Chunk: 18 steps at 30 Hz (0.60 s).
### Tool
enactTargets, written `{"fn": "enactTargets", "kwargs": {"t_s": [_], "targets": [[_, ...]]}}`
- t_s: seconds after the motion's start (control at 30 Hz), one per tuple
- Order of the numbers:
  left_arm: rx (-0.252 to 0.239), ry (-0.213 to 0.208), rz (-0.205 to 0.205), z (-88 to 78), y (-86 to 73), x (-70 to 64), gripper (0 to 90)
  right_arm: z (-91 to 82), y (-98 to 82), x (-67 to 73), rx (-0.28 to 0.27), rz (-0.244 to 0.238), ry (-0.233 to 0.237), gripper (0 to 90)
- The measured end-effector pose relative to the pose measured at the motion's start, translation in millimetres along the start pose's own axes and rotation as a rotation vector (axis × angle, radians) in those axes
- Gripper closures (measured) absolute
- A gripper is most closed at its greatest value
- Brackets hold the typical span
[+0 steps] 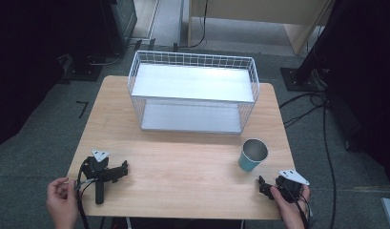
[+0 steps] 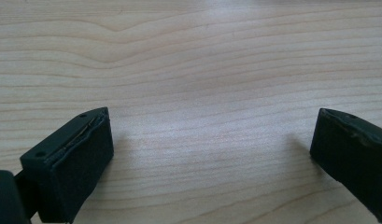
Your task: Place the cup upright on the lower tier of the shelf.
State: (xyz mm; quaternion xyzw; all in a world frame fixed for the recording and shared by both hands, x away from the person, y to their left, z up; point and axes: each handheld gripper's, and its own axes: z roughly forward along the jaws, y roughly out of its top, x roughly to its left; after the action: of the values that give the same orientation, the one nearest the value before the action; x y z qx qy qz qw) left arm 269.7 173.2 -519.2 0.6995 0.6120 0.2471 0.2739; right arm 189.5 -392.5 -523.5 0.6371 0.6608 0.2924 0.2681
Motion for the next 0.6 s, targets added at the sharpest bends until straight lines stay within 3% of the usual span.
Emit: {"fn": "enactTargets", "kwargs": {"t_s": [0.6], "targets": [[0.000,0.000,0.000,0.0,0.0,0.0,0.0,-10.1,8.2,21.5,-0.047,-0.025,0.076,7.2]]}}
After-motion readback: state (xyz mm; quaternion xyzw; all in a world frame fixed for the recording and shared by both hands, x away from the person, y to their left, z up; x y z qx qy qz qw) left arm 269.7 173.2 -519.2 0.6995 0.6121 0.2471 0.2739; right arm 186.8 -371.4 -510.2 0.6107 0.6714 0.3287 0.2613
